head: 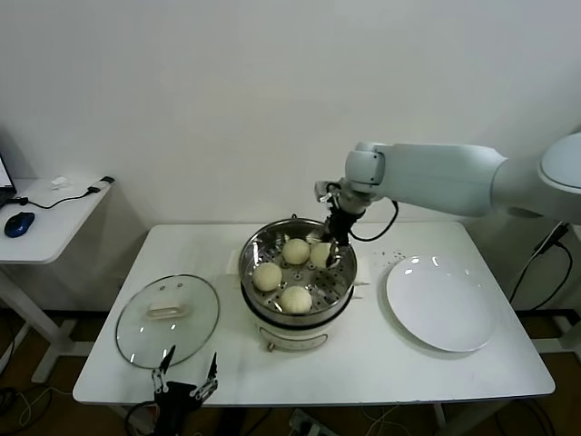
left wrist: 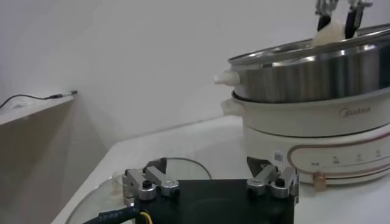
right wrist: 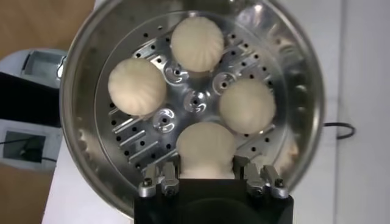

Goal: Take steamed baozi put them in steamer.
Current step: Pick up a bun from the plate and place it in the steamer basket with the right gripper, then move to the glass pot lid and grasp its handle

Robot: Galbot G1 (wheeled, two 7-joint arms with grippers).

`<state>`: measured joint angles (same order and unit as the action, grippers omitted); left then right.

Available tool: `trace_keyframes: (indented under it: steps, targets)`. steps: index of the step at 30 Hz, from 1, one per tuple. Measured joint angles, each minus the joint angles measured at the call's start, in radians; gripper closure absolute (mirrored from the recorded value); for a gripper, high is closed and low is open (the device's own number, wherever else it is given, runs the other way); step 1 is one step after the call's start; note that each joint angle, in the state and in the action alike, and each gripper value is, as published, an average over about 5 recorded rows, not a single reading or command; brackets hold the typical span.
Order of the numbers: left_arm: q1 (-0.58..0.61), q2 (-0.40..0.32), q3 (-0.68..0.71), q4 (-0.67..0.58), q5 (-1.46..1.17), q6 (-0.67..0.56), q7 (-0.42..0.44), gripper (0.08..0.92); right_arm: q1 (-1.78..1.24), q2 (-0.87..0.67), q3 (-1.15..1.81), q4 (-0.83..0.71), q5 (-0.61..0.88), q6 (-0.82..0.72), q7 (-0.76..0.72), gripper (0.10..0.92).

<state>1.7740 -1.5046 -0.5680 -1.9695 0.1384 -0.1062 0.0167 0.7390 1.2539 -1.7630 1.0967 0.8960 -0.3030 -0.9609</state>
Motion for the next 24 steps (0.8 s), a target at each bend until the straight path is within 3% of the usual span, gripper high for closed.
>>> trace_keyframes:
  steps: [8, 18, 24]
  targets:
    - [-0.006, -0.004, -0.001, 0.011, -0.002, -0.001, 0.000, 0.177, -0.045, 0.028, -0.014, -0.020, -0.006, -0.011, 0.019, 0.445]
    - [-0.006, 0.001, -0.006, 0.013, -0.008, -0.003, 0.000, 0.177, -0.047, 0.024, -0.011, -0.014, 0.019, -0.024, 0.035, 0.219]
    - [-0.010, -0.002, -0.001, 0.008, -0.003, 0.000, 0.000, 0.177, -0.019, -0.003, 0.002, 0.007, 0.028, -0.026, 0.026, 0.203]
